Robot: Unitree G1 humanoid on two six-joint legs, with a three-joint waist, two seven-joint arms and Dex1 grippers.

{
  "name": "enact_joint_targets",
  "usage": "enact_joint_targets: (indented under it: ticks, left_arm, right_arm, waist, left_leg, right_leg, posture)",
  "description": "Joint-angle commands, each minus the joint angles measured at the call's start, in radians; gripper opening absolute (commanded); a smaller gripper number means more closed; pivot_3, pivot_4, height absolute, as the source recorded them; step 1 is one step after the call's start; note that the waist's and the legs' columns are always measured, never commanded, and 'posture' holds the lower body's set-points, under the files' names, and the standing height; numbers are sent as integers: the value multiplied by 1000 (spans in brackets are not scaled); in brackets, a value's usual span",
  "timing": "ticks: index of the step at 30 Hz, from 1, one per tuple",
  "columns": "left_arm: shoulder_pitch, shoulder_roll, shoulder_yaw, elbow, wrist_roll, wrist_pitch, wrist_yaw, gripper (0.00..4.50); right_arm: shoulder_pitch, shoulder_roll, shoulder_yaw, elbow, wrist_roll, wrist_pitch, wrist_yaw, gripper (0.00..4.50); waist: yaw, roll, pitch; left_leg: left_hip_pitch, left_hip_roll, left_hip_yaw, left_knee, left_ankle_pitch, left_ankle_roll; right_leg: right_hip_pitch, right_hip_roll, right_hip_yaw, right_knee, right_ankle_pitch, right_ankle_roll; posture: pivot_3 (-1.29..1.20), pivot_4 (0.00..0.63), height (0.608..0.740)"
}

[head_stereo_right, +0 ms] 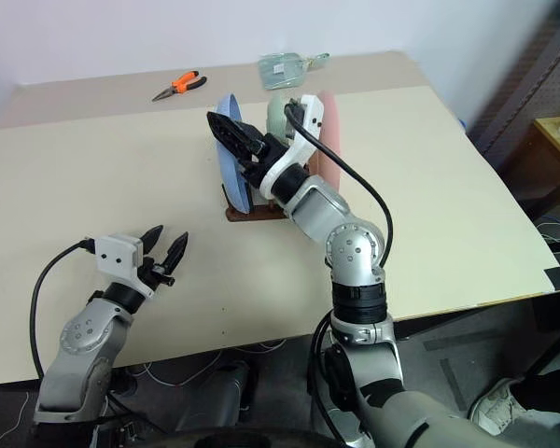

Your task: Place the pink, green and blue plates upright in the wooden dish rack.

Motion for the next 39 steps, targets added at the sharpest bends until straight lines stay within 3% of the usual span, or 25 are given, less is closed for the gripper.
enact_joint_targets:
  ticks: [1, 7, 12, 16, 18, 21, 25, 39]
  left_arm:
    - [-5, -3, 14, -46, -3, 1, 0, 2527]
    - [-18, -5, 16, -41, 3, 5, 4, 2527]
    - [-29, 3, 26, -10, 36, -8, 19, 2527]
    - [-39, 21, 31, 45, 75, -31, 17, 2527]
    - [-48, 29, 29, 74, 93, -50, 14, 2527]
    - [-66, 22, 27, 101, 109, -58, 30, 2527]
    - [-56, 26, 30, 104, 122, -62, 26, 2527]
    - [-45, 45, 62, 123, 138, -59, 32, 2527]
  right_arm:
    - [-57, -44, 59, -69, -83, -48, 70, 3777]
    - [-133, -267, 178, -140, -384, -215, 201, 3777]
    - [-155, -466, 0, -68, -496, -340, 218, 3777]
    - [8, -667, -107, 82, -596, -400, 262, 3777]
    - [130, -712, -126, 135, -611, -422, 304, 3777]
    - [244, -716, -152, 218, -614, -442, 331, 3777]
    - [374, -720, -85, 222, -661, -498, 417, 3777]
    - [326, -654, -78, 296, -705, -597, 415, 3777]
  waist:
    - [0, 0, 0]
    - [3, 0, 0]
    - [9, -1, 0]
    - [16, -3, -2]
    - [14, -4, -3]
    - [4, 0, 0]
    - [-2, 7, 1]
    - [10, 7, 1]
  left_leg:
    - [0, -1, 0, 0, 0, 0]
    - [0, -2, 2, 1, 0, 0]
    - [0, -2, 2, 1, 0, 0]
    - [0, -3, 2, 3, 0, 0]
    - [1, -3, 2, 3, -1, 1]
    - [1, -2, 4, 3, -1, 1]
    - [2, -1, 7, 5, -1, 2]
    - [0, -2, 4, 11, -2, 3]
  right_leg:
    - [0, 0, 0, 0, 0, 0]
    - [0, 0, 0, 0, 0, 0]
    - [2, -1, -1, -2, 0, 0]
    - [5, -1, -2, -4, -1, -1]
    - [7, -2, -2, -5, -3, -2]
    - [7, -4, -2, -4, -3, -2]
    - [6, -3, 1, -2, -2, -2]
    - [7, -4, 0, -2, -2, 0]
  posture:
    - [0, 150, 739]
    - [0, 150, 739]
    - [0, 150, 739]
    - [0, 150, 739]
    - [0, 150, 739]
    - [0, 150, 739]
    - [0, 150, 739]
    - [0, 150, 739]
